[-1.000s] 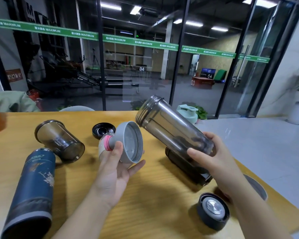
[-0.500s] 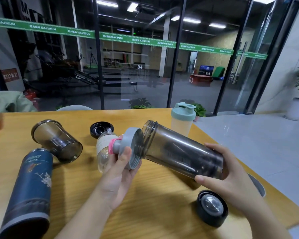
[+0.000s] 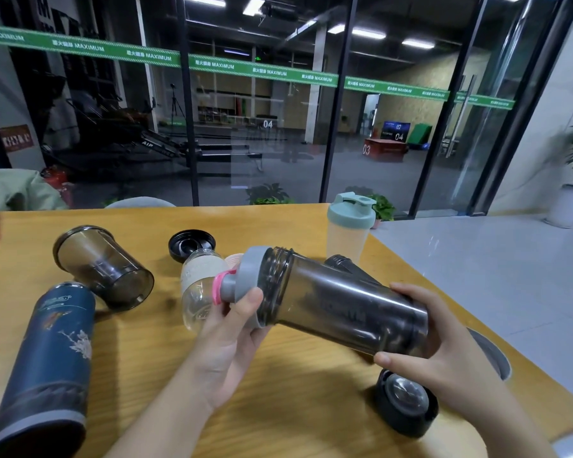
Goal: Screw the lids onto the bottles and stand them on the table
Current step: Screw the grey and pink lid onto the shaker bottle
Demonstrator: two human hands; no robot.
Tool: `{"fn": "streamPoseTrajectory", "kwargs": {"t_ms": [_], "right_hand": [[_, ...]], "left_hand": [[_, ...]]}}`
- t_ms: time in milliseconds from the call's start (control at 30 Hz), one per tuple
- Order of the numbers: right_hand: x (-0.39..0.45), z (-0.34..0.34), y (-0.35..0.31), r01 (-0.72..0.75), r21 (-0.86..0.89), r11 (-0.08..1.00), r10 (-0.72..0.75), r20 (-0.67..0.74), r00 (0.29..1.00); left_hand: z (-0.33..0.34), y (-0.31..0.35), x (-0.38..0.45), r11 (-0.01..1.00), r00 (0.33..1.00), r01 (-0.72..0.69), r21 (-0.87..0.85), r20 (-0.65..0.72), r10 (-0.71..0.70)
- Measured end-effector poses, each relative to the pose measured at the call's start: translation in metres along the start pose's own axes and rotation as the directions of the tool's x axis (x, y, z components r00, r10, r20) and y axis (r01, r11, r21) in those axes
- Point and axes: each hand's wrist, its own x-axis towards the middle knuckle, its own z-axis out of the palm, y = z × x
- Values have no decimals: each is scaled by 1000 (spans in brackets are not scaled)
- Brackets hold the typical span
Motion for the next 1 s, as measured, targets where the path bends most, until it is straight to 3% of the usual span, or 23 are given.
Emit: {"fn": "streamPoseTrajectory", "kwargs": {"t_ms": [333,1000], "right_hand": [[-1,0,6,-16,-4,1000,16,55,998],[0,2,15,160,-152,975,-161,3,987]], "left_hand": [[3,2,-2,998,1000,4,-60,-20,-5],[4,-1,-4,999,999,-34,-36,-18,33]]}}
